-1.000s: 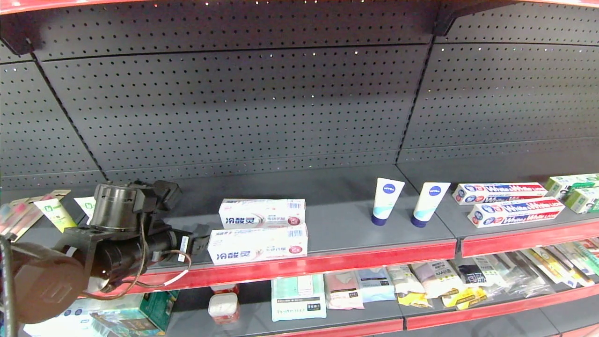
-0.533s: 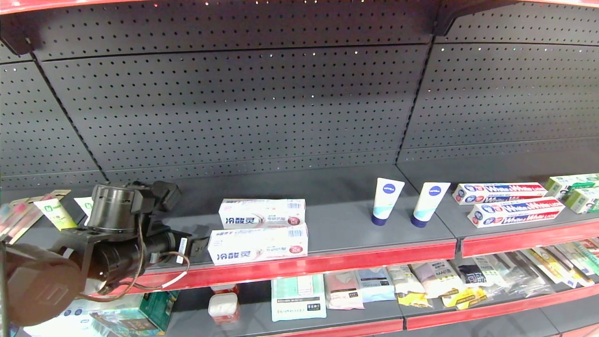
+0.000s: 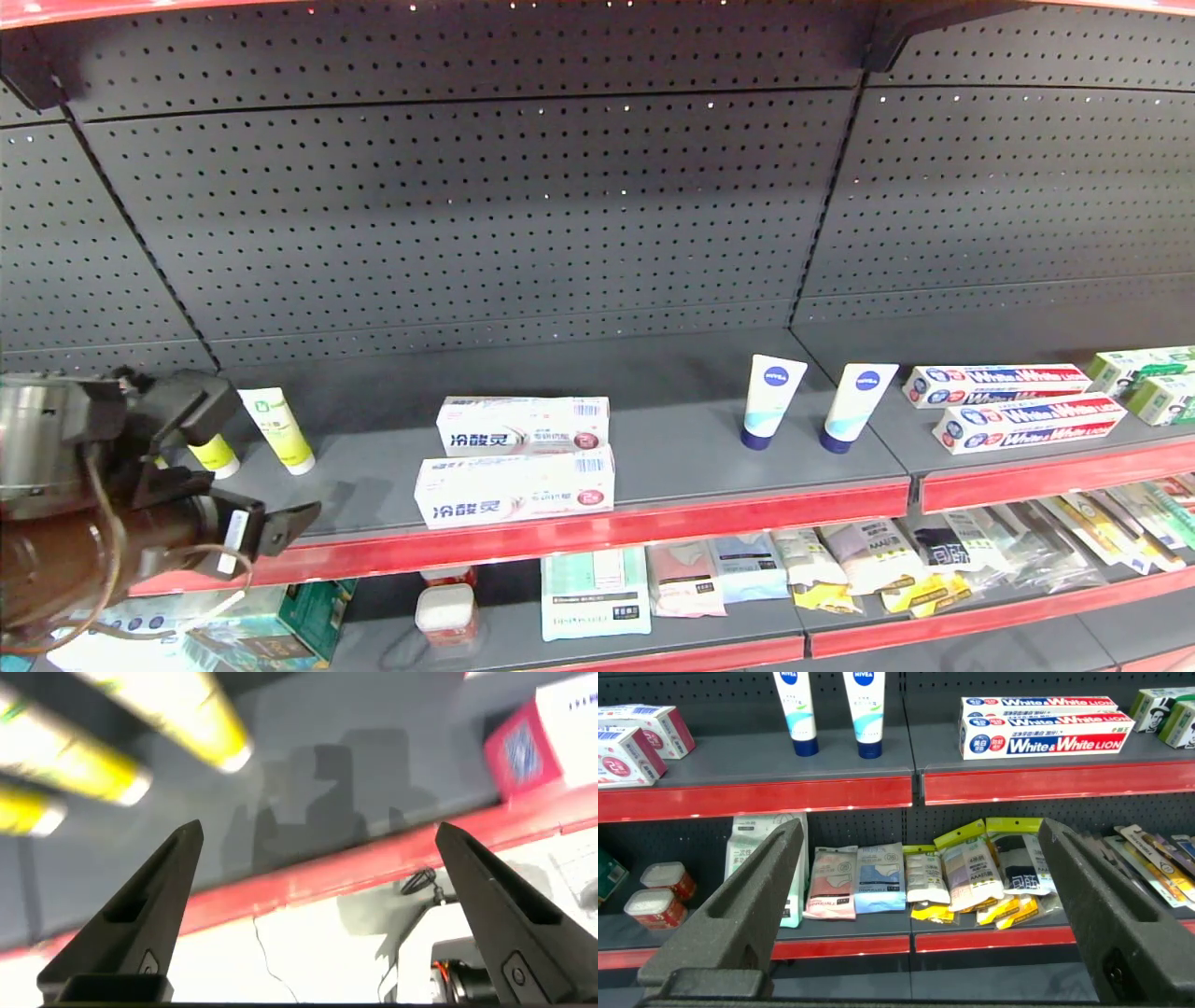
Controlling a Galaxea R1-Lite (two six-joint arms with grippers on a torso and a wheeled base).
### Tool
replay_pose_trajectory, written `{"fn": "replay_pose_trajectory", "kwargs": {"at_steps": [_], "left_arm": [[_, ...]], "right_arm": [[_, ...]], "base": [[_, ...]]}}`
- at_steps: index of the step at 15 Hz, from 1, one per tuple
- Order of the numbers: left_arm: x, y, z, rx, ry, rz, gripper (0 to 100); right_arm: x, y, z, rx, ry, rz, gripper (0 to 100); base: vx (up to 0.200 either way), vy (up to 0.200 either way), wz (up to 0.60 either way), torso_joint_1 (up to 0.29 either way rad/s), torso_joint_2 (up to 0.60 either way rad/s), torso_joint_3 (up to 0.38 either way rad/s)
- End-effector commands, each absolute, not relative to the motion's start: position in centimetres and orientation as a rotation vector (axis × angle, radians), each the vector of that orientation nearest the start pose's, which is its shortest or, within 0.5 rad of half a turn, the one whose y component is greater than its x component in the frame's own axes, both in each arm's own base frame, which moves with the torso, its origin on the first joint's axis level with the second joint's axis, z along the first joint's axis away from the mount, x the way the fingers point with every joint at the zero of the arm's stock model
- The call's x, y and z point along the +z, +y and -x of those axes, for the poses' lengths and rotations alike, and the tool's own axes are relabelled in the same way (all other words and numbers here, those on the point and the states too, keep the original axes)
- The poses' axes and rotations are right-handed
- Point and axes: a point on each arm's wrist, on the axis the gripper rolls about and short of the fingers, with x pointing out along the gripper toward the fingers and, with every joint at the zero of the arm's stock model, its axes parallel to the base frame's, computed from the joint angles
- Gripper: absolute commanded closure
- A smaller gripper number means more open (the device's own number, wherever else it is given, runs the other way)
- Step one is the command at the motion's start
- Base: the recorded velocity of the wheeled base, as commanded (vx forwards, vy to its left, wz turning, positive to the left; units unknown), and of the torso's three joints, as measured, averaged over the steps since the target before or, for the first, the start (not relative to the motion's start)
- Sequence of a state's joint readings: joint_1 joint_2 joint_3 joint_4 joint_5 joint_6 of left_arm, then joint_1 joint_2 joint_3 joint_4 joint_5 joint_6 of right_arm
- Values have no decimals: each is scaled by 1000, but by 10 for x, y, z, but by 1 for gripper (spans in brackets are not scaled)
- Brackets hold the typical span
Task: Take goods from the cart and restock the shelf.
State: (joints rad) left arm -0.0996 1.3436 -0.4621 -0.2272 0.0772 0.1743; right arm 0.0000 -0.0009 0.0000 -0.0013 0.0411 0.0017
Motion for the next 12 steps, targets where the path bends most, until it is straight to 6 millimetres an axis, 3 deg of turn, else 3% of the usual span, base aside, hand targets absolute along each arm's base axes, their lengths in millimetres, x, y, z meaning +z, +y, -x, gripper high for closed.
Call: {"fn": "replay_pose_trajectory", "kwargs": {"at_steps": [1,3,6,8,12], "left_arm": [[152,3,-95,-19,537,-203,0],[134,5,-43,14,449,-192,0],[100,-3,6,42,231,-203,0],[86,-5,19,45,115,-140,0],[78,-4,15,89,90,-28,0]], "right_arm": [[76,1,23,41,-2,-2,0],[76,1,23,41,-2,-2,0],[76,1,23,41,-2,-2,0],[76,1,23,41,-2,-2,0],[76,1,23,41,-2,-2,0]], "base": [[0,0,0,0,0,0],[0,0,0,0,0,0],[0,0,0,0,0,0],[0,0,0,0,0,0],[0,0,0,0,0,0]]}}
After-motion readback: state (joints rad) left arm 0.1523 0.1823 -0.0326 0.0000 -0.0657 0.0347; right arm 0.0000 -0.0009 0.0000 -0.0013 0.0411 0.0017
